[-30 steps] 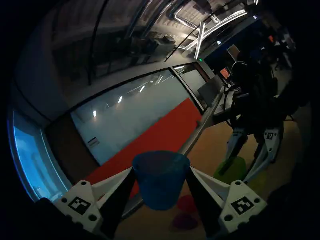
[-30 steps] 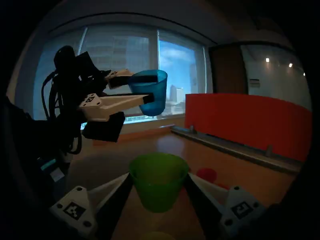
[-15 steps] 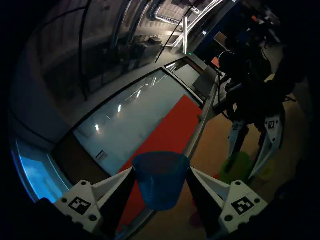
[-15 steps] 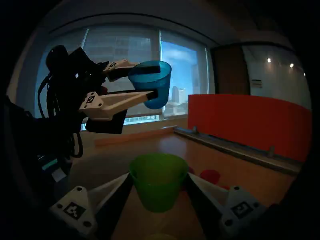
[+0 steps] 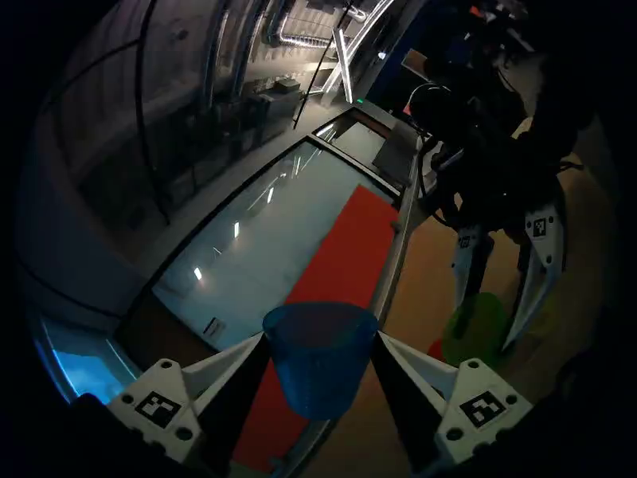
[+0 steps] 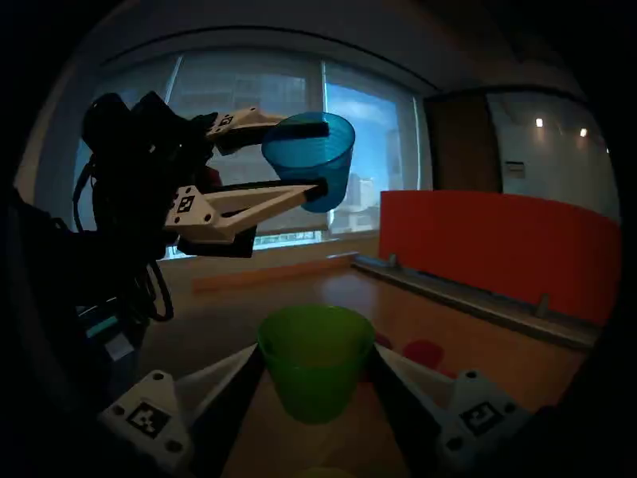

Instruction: Pour water

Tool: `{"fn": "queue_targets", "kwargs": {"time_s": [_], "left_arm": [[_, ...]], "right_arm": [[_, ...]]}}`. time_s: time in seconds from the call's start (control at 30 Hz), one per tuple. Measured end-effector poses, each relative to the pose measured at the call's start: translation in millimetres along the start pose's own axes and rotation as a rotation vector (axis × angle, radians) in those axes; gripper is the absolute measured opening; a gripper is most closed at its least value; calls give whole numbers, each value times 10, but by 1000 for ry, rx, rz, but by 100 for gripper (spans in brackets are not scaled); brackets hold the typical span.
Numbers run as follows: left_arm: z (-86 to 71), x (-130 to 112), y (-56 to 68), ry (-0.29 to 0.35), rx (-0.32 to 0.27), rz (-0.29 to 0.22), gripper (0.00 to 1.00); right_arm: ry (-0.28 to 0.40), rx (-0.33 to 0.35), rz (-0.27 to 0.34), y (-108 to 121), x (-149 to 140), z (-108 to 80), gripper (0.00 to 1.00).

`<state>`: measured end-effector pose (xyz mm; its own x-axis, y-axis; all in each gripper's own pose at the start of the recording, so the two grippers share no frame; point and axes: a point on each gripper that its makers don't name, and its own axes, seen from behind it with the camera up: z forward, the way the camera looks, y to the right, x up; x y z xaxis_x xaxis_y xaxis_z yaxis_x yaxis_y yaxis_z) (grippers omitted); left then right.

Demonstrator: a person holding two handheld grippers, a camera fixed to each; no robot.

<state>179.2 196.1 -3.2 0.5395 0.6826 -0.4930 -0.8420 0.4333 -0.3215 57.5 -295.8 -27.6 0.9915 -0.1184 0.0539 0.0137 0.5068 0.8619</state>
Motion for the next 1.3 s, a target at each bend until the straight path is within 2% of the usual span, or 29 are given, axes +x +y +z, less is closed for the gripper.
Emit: {"fn": "queue_targets", "kwargs": {"time_s": [0.3, 0.7, 1.3], "left_arm": [[4, 49, 29, 3, 0, 56, 85], [19, 79, 42, 6, 4, 105, 85], [5, 128, 44, 9, -3, 152, 85]], "right_arm": [[0, 22, -6, -77, 7, 8, 89], [-3, 29, -18, -107, 2, -6, 89], [1, 28, -28, -116, 30, -16, 89]]}}
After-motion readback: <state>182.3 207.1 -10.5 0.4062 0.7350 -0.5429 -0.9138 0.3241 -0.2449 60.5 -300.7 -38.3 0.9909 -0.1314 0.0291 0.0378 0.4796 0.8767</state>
